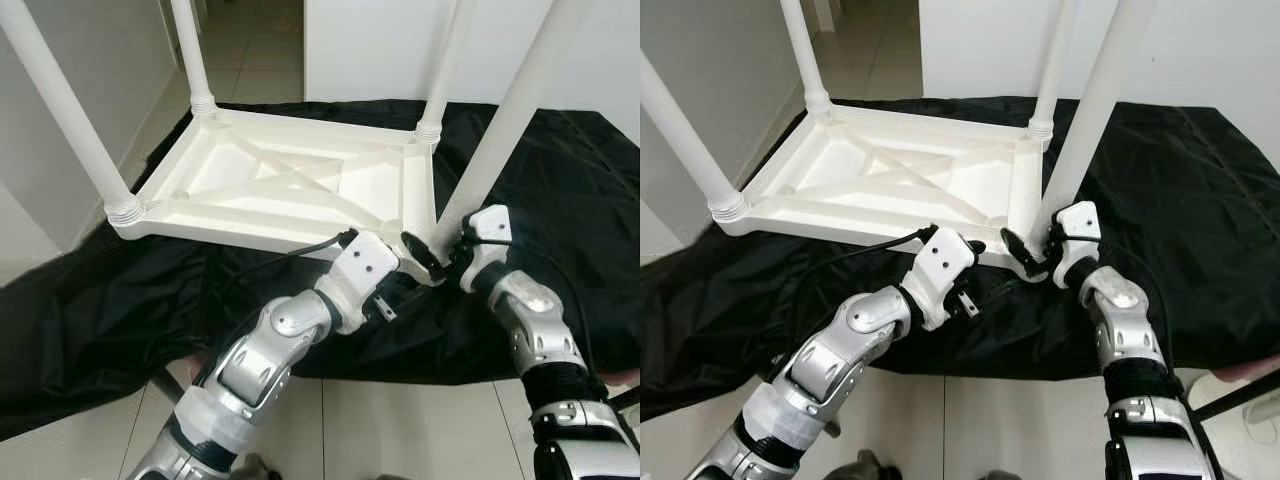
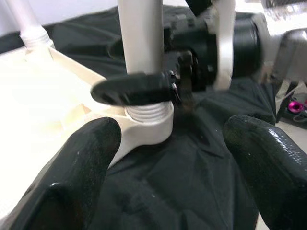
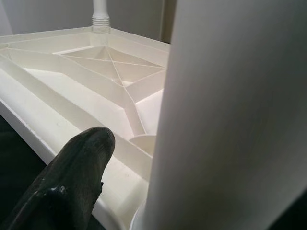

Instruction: Building children table

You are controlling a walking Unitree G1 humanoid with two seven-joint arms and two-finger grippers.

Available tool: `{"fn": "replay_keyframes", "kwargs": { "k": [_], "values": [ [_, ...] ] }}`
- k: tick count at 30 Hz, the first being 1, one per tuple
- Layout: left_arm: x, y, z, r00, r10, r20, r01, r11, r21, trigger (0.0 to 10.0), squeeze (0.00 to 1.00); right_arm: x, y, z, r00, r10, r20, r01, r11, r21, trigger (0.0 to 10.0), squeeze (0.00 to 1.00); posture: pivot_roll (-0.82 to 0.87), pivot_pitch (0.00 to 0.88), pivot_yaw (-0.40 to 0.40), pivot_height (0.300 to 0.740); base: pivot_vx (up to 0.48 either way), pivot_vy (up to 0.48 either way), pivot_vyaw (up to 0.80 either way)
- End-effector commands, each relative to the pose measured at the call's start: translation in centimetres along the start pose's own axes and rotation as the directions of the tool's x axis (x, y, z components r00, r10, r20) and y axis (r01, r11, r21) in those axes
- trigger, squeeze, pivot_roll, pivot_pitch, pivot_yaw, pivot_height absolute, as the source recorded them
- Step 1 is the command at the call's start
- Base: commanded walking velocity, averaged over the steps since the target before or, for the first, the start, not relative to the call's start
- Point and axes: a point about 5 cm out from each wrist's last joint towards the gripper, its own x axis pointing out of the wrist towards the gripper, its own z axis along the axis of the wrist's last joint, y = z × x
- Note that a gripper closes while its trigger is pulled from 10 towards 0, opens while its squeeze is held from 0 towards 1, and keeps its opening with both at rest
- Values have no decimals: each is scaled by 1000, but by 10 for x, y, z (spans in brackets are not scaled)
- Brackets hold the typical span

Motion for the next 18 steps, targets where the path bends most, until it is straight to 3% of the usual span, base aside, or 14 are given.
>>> {"fn": "replay_keyframes", "kwargs": {
  "k": [1, 6, 10, 12, 16, 17, 18],
  "values": [
    [0, -3, -3, 997, -67, -30, 67, 998, 4, 10000, 0, 3, -1, -2, 1000, 24, -17, -25, 1000, -14, 10000, 0, -32, 0, 41, 740, 0, 0, 0],
    [1, -3, -4, 997, -65, -37, 65, 998, 9, 10000, 0, 5, -5, -3, 999, 29, -34, -30, 999, -14, 9922, 0, -28, 0, 36, 740, 0, 0, 0],
    [1, -3, -4, 997, -60, -39, 61, 998, 11, 10000, 0, 5, -7, -7, 997, 55, -54, -55, 998, -14, 8863, 0, -25, 0, 34, 740, 0, 0, 0],
    [1, -2, -3, 997, -57, -42, 58, 998, 11, 10000, 0, 4, -9, -10, 995, 74, -70, -75, 997, -18, 4980, 0, -26, 0, 36, 740, 0, 0, 0],
    [1, -2, -3, 997, -57, -44, 58, 998, 11, 10000, 0, 5, -9, -12, 994, 81, -75, -83, 996, -18, 4471, 0, -26, 0, 36, 740, 0, 0, 0],
    [1, -2, -2, 997, -57, -45, 58, 998, 12, 10000, 0, 4, -9, -13, 993, 88, -83, -90, 996, -23, 1961, 0, -28, 0, 39, 740, 0, 0, 0],
    [1, -2, -2, 997, -57, -45, 58, 998, 12, 10000, 0, 4, -9, -13, 993, 88, -83, -90, 996, -23, 1961, 0, -28, 0, 39, 740, 0, 0, 0]
  ]
}}
